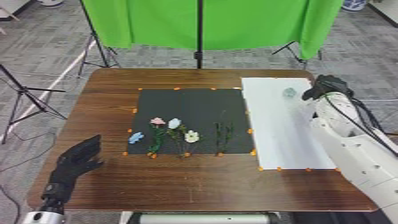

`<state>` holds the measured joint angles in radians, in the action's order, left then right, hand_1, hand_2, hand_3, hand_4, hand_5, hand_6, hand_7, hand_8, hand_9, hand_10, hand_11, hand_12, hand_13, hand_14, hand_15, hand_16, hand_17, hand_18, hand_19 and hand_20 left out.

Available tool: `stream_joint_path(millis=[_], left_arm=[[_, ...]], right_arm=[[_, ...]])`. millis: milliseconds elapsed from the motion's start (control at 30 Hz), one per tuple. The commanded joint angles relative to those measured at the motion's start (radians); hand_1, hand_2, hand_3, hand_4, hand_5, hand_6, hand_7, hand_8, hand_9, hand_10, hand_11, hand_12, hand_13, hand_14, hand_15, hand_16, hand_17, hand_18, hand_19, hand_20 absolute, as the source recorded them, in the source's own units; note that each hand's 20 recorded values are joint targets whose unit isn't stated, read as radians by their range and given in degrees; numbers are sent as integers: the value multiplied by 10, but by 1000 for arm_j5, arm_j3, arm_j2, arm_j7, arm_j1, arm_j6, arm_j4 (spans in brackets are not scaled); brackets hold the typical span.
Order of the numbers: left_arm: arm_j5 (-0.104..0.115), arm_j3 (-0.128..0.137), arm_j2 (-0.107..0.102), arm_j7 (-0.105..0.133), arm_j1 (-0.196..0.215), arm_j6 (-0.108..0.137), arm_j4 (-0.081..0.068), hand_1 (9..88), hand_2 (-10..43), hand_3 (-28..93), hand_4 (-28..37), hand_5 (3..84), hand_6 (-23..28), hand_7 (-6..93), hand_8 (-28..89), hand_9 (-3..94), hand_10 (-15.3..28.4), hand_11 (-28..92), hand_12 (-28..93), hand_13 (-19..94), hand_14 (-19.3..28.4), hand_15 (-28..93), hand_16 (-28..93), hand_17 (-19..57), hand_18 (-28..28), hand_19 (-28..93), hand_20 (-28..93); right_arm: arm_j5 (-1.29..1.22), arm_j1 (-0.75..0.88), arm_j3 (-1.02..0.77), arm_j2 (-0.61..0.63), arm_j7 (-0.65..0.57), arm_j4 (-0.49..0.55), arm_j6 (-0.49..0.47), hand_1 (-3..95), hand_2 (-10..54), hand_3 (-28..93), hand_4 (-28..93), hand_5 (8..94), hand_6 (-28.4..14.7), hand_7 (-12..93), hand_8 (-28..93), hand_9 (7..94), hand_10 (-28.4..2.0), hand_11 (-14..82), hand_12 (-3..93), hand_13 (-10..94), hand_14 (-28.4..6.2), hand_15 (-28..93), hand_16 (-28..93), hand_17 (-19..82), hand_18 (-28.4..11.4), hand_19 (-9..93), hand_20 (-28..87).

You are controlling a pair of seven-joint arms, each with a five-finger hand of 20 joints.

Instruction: Arrange flowers

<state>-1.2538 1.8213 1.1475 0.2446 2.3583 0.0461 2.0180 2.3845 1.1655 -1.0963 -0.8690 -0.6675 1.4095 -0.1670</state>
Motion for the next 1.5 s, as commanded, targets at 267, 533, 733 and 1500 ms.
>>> stream_joint_path(millis=[267,533,733,1500], left_arm=[[-9,-4,11,-19,10,-16,-3,421,-95,650,-41,377,32,135,-69,338,103,169,136,310,138,95,32,99,101,31,211],[-10,1,5,-24,9,-26,-2,421,-95,645,-44,379,32,133,-68,340,104,169,136,311,138,95,32,96,101,30,208],[-10,16,1,-23,17,-29,5,418,-95,647,-45,380,32,133,-68,341,104,169,136,311,139,97,33,95,102,30,207],[-38,23,10,-26,-28,-26,14,407,-95,644,-66,389,35,136,-68,353,109,179,135,315,142,104,32,94,101,31,206]], right_arm=[[-50,69,31,-34,48,-49,200,521,-95,621,-203,662,35,202,-35,836,-94,126,353,895,-17,618,363,617,-154,932,616],[-25,142,-43,-4,8,82,303,623,-95,584,-213,799,20,244,46,918,-77,96,427,904,-13,645,368,635,-151,932,640],[-53,226,-133,-40,38,332,363,625,-95,588,-208,804,13,242,53,921,-80,96,433,907,-11,643,369,637,-151,932,641],[-195,191,72,-298,155,439,188,632,-95,565,-178,805,1,225,70,915,-83,96,438,903,-8,638,376,638,-147,932,639]])
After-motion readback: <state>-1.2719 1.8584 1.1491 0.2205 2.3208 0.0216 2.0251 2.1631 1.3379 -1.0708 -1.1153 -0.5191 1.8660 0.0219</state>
